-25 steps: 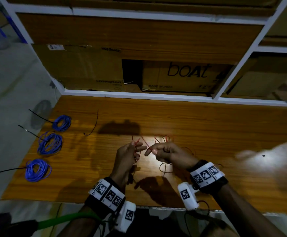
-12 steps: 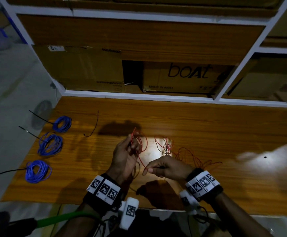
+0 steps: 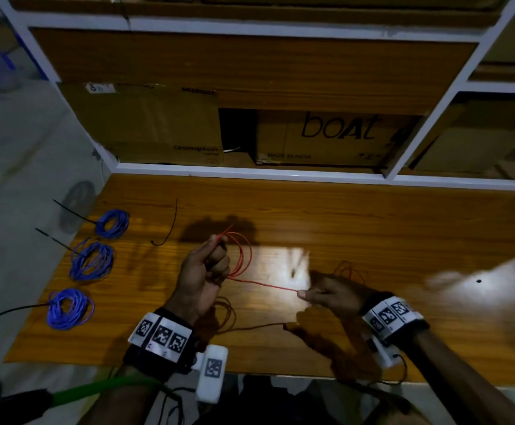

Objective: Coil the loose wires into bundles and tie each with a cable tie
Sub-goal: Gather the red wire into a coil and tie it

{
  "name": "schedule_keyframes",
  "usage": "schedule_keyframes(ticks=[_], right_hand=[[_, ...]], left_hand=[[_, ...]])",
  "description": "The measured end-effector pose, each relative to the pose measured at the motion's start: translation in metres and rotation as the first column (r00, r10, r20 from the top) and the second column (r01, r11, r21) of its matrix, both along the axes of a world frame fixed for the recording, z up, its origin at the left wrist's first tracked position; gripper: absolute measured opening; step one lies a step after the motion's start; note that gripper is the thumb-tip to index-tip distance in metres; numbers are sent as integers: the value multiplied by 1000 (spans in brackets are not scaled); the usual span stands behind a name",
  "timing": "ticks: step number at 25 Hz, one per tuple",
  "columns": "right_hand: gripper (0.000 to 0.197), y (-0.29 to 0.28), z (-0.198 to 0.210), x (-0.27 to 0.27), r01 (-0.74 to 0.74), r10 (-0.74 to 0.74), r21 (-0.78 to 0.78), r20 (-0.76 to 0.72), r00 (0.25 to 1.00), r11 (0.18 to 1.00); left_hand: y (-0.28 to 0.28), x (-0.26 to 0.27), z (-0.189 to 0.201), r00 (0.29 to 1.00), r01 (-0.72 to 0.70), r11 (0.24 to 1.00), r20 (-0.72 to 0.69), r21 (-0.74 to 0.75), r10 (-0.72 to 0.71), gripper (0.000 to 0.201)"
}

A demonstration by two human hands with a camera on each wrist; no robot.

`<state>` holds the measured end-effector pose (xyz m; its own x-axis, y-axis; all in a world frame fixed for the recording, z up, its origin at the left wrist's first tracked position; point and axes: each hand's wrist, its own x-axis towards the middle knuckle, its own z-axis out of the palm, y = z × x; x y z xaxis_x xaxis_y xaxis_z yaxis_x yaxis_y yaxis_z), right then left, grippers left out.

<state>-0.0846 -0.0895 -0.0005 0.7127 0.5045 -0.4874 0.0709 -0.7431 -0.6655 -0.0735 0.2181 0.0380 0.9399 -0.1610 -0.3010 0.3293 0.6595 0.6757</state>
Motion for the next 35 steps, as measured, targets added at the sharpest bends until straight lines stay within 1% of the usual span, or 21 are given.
schedule_keyframes(ticks=[1, 2, 3, 4, 5, 6, 7, 10, 11, 12, 13, 14, 15, 19, 21, 23, 25, 27, 30, 33, 35], right_hand=[[59, -8, 6, 4, 4, 5, -87, 98, 995, 996], [57, -17, 7, 12, -1, 44, -156, 269, 962, 988], [59, -27, 6, 20, -32, 120, -209, 428, 896, 977], [64, -36, 4, 30, -64, 219, -318, 479, 850, 946], [61, -45, 7, 39, -58, 265, -458, 404, 876, 887], [48, -57, 8, 49, -72, 294, -574, 305, 906, 816], [43, -68, 12, 56, -70, 273, -620, 239, 932, 781], [49, -82, 21, 68, 36, 274, -680, 342, 899, 732], [45, -80, 28, 68, 44, 190, -613, 311, 931, 789], [37, -81, 26, 68, 77, 60, -453, 282, 958, 888], [27, -80, 23, 65, 131, -84, -204, 228, 970, 970], [19, -79, 20, 60, 181, -176, -3, 221, 959, 983], [18, -76, 20, 57, 207, -232, 123, 255, 939, 971], [48, -65, 16, 45, 334, -430, 300, 357, 829, 893], [51, -61, 12, 43, 313, -419, 300, 418, 806, 901], [41, -60, 10, 45, 292, -353, 198, 510, 784, 936], [35, -59, 9, 45, 312, -201, -52, 663, 721, 948], [34, -60, 0, 44, 350, -47, -238, 765, 643, 906], [25, -58, -5, 39, 330, 34, -257, 832, 554, 909], [14, -55, -5, 39, 278, 134, -364, 787, 602, 889], [13, -60, -7, 41, 321, -51, -244, 719, 693, 915]], left_hand=[[2, 0, 0, 1000, 21, 1000, 7, 13, -21, 26], [2, 0, 1, 999, 42, 999, 16, 27, -42, 26], [0, -1, 2, 997, 65, 997, 26, 45, -66, 27], [-3, -2, 5, 995, 90, 994, 41, 66, -93, 27], [-6, -4, 7, 992, 112, 990, 56, 90, -117, 28], [-10, -5, 10, 989, 126, 986, 68, 106, -134, 28], [-13, -5, 13, 987, 134, 984, 77, 115, -144, 29], [-14, -4, 21, 985, 119, 983, 109, 142, -135, 29], [-13, -2, 22, 986, 105, 984, 111, 147, -122, 30], [-10, -1, 21, 988, 86, 985, 111, 148, -103, 30], [-5, 2, 20, 991, 61, 987, 110, 149, -78, 31], [1, 4, 18, 993, 35, 989, 107, 141, -51, 30], [8, 7, 14, 995, 9, 992, 102, 124, -21, 29], [17, 10, 1, 995, -69, 993, 81, 93, 62, 26], [10, 8, 0, 993, -82, 987, 98, 135, 69, 26], [4, 7, 2, 990, -98, 984, 118, 151, 81, 26], [1, 8, 5, 987, -113, 982, 133, 151, 93, 26], [-1, 9, 9, 984, -123, 980, 144, 158, 100, 27], [-2, 8, 11, 982, -132, 978, 159, 162, 106, 27], [-4, 6, 12, 981, -128, 978, 166, 164, 101, 27], [-2, 6, 11, 980, -142, 975, 161, 170, 115, 28]])
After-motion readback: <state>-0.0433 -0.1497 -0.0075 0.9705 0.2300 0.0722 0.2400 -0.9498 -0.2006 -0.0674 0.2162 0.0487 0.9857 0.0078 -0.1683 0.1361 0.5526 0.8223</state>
